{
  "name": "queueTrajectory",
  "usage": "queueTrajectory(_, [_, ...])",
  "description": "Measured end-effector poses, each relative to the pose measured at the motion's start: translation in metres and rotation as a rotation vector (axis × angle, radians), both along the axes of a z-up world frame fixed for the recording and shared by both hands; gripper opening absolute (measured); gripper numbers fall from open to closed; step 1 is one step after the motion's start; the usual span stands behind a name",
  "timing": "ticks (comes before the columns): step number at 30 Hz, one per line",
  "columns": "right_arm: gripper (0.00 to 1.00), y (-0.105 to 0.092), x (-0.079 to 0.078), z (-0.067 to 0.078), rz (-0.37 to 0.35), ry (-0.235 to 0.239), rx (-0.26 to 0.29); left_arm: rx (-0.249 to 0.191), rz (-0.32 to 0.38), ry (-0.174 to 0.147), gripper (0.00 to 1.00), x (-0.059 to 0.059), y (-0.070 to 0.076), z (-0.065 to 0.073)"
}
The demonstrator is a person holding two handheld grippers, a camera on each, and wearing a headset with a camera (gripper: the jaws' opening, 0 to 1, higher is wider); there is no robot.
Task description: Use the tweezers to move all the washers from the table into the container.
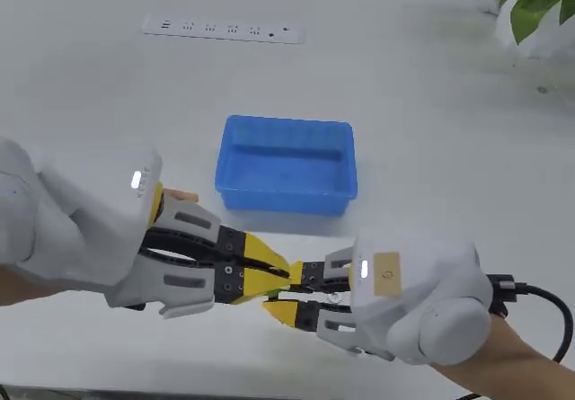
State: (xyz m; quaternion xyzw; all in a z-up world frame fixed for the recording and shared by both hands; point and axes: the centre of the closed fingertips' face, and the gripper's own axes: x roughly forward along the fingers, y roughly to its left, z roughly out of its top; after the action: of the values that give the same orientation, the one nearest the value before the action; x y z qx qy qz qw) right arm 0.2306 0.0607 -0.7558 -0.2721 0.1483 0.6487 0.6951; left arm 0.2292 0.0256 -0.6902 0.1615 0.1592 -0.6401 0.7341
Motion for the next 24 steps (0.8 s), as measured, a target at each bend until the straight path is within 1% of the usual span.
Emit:
queueTrajectory(2, [0.08,-0.004,0.001,0.002,-0.007,-0.016,-0.003,-0.005,-0.008,-0.011,0.04,0.0,-0.004,0.003])
queueTrajectory(5, [0.08,-0.012,0.002,0.004,-0.02,-0.031,-0.011,-0.008,-0.022,-0.018,0.05,0.001,-0.012,0.004])
queueTrajectory(9, [0.08,-0.023,0.005,0.004,-0.048,-0.047,-0.012,-0.002,-0.039,-0.033,0.05,0.001,-0.021,0.004])
queueTrajectory(10, [0.08,-0.024,0.006,0.004,-0.053,-0.048,-0.012,0.002,-0.043,-0.041,0.05,0.001,-0.022,0.004])
queueTrajectory(12, [0.08,-0.027,0.008,0.004,-0.06,-0.058,-0.016,0.004,-0.048,-0.046,0.05,0.002,-0.025,0.004])
queueTrajectory(16, [0.09,-0.032,0.012,0.003,-0.07,-0.054,-0.019,0.006,-0.05,-0.045,0.05,0.006,-0.028,0.003])
queueTrajectory(18, [0.09,-0.033,0.015,0.002,-0.071,-0.065,-0.022,0.005,-0.047,-0.05,0.05,0.007,-0.029,0.002])
queueTrajectory(21, [0.09,-0.033,0.018,0.001,-0.07,-0.067,-0.023,0.009,-0.041,-0.056,0.05,0.01,-0.029,0.001])
queueTrajectory(24, [0.1,-0.033,0.02,-0.002,-0.066,-0.054,-0.023,0.008,-0.03,-0.044,0.05,0.013,-0.028,-0.002])
